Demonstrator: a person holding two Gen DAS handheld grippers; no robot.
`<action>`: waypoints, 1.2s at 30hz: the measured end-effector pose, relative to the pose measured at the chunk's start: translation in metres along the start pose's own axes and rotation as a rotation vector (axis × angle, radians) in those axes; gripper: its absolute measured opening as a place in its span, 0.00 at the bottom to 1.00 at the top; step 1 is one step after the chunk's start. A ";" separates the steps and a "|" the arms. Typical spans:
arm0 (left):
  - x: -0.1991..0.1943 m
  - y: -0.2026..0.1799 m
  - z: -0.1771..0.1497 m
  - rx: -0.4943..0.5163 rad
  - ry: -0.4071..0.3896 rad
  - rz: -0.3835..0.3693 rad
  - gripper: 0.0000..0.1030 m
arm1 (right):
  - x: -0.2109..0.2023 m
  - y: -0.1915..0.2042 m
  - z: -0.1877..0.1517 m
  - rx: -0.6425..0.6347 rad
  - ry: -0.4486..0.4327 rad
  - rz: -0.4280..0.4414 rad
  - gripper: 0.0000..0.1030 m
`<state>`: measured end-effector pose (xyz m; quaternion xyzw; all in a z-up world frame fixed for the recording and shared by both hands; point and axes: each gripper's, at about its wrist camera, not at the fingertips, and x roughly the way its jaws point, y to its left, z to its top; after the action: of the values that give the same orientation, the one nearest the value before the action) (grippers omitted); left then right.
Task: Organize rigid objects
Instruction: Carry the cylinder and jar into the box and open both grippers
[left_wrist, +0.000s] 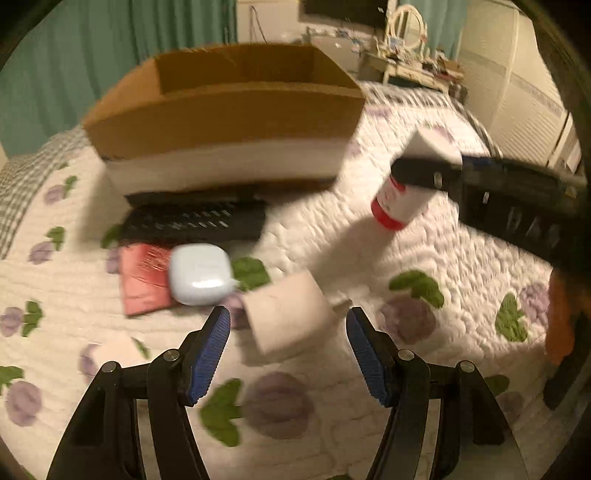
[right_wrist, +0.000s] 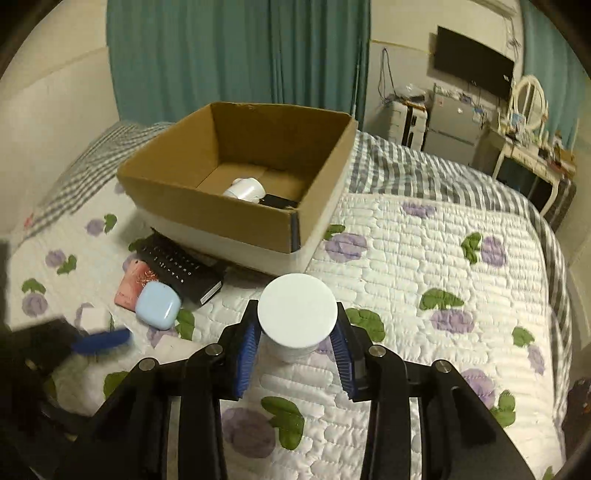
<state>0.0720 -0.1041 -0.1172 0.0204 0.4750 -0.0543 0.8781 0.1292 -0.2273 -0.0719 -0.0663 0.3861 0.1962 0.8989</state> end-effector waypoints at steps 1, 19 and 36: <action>0.004 -0.002 -0.001 -0.005 0.013 0.004 0.66 | 0.002 0.000 -0.001 -0.004 0.006 0.000 0.35; 0.057 0.036 0.023 -0.388 0.133 -0.015 0.66 | 0.010 0.006 -0.005 -0.014 0.021 -0.022 0.35; -0.027 0.040 0.018 -0.269 -0.074 0.007 0.50 | -0.028 0.022 0.012 -0.058 -0.040 -0.051 0.35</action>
<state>0.0774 -0.0636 -0.0852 -0.0976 0.4451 0.0124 0.8901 0.1103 -0.2126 -0.0426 -0.0981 0.3607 0.1857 0.9087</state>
